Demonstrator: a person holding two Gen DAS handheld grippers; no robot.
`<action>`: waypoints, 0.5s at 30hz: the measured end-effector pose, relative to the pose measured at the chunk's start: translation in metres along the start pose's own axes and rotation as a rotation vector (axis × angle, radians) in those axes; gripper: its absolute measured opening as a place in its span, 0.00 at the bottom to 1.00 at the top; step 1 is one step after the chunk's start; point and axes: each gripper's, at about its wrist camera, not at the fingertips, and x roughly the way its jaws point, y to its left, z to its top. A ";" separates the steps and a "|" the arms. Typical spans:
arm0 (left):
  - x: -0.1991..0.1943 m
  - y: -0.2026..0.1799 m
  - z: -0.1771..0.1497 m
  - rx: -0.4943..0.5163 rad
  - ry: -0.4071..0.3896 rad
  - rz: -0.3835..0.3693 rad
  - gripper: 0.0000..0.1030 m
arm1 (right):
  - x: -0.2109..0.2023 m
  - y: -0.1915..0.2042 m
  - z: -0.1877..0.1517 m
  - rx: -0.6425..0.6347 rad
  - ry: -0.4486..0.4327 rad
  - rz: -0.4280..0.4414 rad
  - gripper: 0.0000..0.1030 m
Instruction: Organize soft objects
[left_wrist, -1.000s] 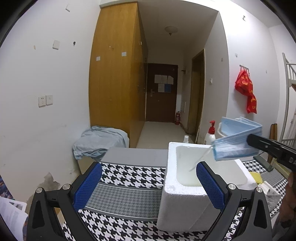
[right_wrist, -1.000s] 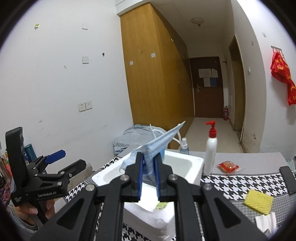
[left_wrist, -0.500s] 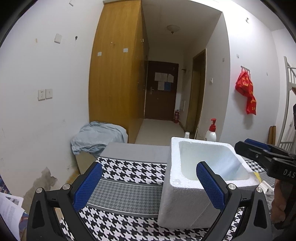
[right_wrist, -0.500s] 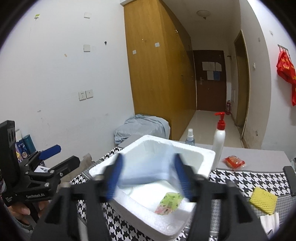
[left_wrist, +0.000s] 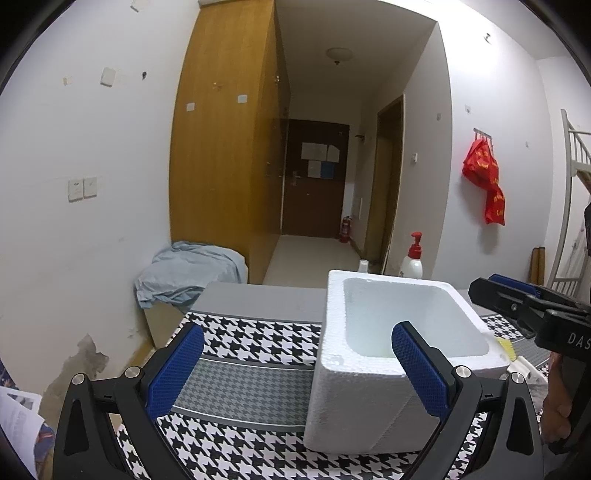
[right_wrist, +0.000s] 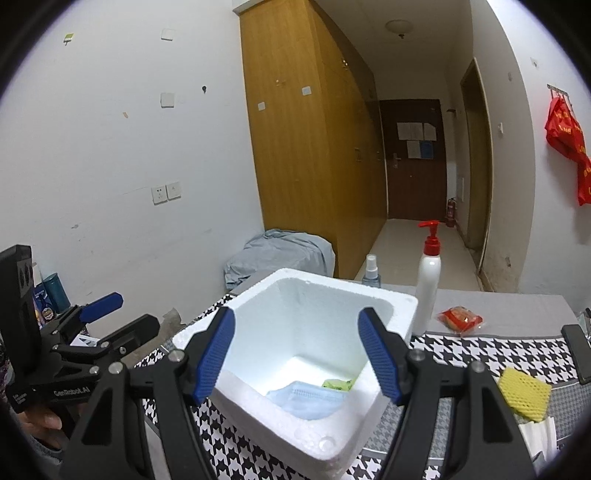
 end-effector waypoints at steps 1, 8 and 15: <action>0.000 -0.002 0.000 0.002 0.001 -0.003 0.99 | -0.003 -0.001 0.000 0.003 -0.004 0.001 0.71; -0.002 -0.014 0.000 0.026 0.007 -0.020 0.99 | -0.015 -0.008 -0.004 0.013 -0.012 -0.021 0.71; -0.006 -0.028 -0.004 0.047 0.000 -0.047 0.99 | -0.031 -0.017 -0.013 0.027 -0.030 -0.037 0.71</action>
